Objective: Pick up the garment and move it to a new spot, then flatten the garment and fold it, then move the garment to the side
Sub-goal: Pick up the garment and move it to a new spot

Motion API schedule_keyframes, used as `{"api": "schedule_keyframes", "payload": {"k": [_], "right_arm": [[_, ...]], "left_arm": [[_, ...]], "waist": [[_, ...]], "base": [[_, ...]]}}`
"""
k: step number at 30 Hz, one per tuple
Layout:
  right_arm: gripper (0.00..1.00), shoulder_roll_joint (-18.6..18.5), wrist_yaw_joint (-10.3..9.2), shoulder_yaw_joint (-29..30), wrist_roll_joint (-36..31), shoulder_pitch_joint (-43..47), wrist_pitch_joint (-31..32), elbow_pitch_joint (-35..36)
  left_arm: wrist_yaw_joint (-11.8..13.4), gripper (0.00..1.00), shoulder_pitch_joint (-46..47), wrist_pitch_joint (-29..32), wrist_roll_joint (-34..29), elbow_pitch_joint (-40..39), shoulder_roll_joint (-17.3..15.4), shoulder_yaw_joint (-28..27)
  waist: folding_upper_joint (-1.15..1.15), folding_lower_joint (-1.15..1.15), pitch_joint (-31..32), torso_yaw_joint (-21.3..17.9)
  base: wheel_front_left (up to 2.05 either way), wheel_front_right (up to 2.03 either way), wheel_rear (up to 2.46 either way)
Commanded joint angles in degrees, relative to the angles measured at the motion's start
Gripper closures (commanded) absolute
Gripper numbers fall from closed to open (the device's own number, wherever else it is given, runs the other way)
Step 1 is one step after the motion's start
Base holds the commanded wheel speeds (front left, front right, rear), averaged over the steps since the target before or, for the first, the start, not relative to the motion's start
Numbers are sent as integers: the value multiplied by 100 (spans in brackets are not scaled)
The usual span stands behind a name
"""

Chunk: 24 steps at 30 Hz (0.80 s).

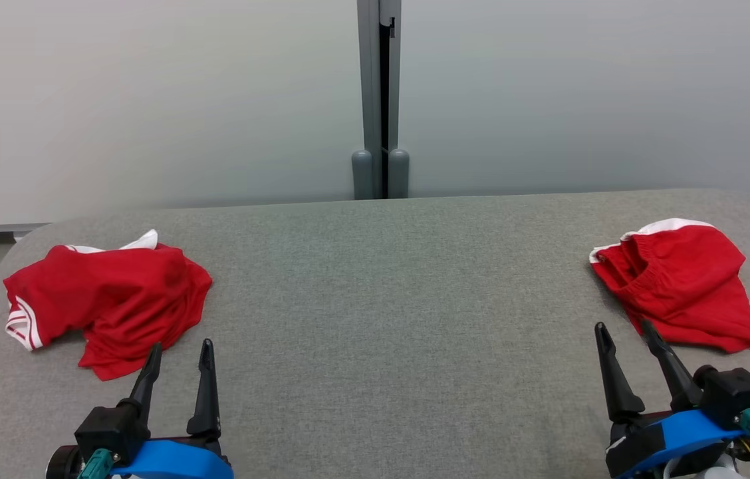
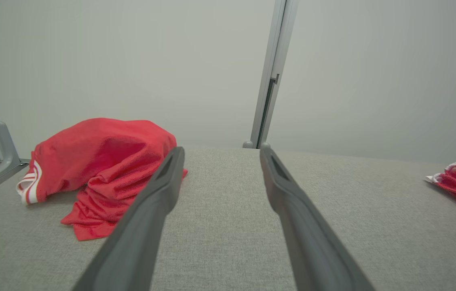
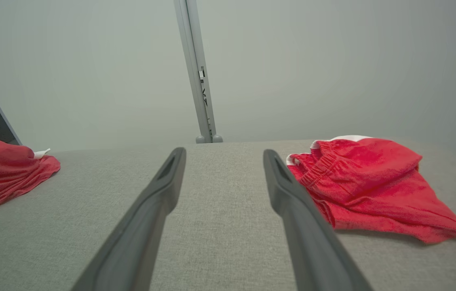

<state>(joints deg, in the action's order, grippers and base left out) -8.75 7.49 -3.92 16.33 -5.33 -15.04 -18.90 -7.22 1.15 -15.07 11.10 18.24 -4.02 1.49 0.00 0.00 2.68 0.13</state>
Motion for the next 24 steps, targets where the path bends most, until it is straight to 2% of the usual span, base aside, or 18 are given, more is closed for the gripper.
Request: {"api": "schedule_keyframes", "payload": {"k": [1, 7, 14, 19, 24], "right_arm": [[0, 41, 1, -24, -7, -9, -17, 30], [0, 116, 1, -222, 99, -80, -17, 48], [0, 154, 1, -479, 164, -157, -17, -9], [0, 73, 1, -769, 223, -204, -18, -46], [0, 5, 1, -884, 287, -264, -17, -58]], "left_arm": [[-43, 0, 78, -15, 4, 17, -5, 7], [-27, 0, 126, -15, -57, 83, -11, -61], [-18, 0, 131, -14, -77, 134, -32, -198], [3, 0, 110, -14, -91, 143, -25, -302], [-2, 0, 118, -15, -106, 127, -24, -339]], "waist": [[0, 0, -12, 65], [0, 0, -40, 373], [0, 0, -63, 941], [0, 0, -73, 1314], [0, 0, -119, 1514]], "base": [[0, 0, 0], [0, 0, 0], [0, 0, 0], [0, 0, 0], [0, 0, 0]]}}
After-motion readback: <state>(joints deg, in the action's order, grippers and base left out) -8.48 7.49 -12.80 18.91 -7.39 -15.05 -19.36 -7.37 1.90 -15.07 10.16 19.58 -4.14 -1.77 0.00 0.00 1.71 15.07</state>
